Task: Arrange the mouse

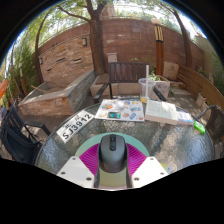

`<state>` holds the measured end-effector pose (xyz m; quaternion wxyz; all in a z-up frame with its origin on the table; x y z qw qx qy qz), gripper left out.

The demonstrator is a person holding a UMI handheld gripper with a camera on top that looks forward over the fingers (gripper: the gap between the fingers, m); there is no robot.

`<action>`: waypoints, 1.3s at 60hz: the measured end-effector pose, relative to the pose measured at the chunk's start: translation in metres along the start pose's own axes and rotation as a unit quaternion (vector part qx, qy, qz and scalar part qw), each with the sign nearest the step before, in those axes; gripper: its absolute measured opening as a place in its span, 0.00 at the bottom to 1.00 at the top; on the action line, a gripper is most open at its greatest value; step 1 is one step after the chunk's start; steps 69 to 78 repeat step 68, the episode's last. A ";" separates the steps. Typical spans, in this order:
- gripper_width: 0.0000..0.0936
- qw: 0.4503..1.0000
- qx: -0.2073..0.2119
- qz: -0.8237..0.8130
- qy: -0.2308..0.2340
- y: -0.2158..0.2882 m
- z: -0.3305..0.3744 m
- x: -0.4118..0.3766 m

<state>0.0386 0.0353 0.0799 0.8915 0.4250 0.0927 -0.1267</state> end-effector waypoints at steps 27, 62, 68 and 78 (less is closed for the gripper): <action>0.91 0.997 0.016 0.064 -0.043 0.014 0.092 -0.029; 0.91 0.996 0.015 0.043 -0.077 -0.022 0.271 -0.063; 0.91 0.996 0.013 0.044 -0.075 -0.025 0.272 -0.063; 0.91 0.996 0.013 0.044 -0.075 -0.025 0.272 -0.063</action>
Point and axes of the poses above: the point between the fingertips, and its own axes, seen from behind it with the camera up: x to the right, y up, z backward, against the way the camera looks, the point moved 6 cm from there along z, backward, against the way the camera looks, and after that the axes turned 15 degrees about -z, right-handed, at the moved point
